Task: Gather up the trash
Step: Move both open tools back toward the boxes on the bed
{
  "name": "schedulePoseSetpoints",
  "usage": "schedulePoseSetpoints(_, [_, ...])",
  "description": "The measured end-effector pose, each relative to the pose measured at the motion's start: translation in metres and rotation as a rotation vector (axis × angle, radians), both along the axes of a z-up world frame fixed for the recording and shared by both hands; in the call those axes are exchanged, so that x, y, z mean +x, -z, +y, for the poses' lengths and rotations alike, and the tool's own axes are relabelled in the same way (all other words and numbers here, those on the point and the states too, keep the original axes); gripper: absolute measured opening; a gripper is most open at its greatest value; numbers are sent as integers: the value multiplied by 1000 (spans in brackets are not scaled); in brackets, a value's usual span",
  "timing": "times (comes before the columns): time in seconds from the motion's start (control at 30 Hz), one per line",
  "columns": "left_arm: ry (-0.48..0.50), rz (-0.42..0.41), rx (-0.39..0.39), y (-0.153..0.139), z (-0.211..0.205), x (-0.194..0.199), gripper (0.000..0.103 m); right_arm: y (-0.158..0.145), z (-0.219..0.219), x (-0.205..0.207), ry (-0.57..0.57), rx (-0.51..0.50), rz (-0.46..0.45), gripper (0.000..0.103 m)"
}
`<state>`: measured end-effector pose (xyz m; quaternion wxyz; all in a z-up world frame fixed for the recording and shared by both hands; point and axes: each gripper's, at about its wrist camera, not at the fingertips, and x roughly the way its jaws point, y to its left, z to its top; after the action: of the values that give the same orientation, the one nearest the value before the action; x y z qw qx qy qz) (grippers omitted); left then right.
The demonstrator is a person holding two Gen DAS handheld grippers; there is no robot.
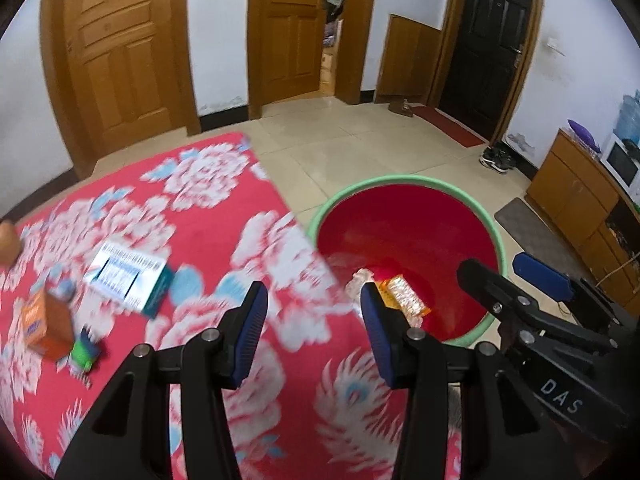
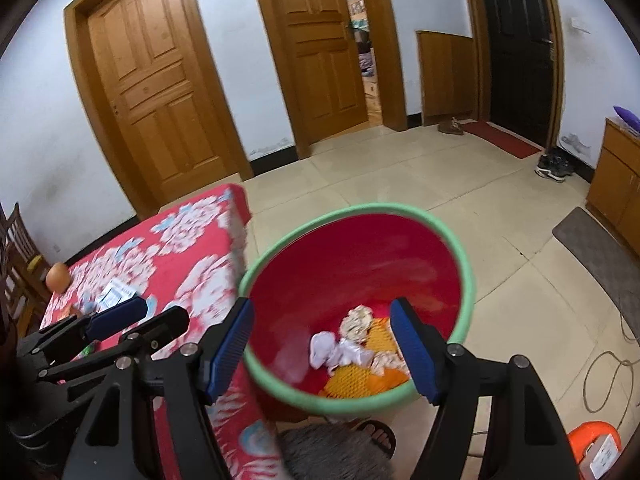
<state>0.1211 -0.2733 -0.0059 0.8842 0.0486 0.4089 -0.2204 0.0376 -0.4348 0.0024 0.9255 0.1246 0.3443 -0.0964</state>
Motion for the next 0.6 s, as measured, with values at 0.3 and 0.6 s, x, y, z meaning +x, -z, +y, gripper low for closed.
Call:
schedulePoseSetpoints(0.3, [-84,-12,-13,0,66,-24,48,1,56,-13,-134,7,11,73])
schedulePoseSetpoints(0.6, [-202,-29,-50,-5,131,-41,48,-10,120,-15,-286,-3,-5,73])
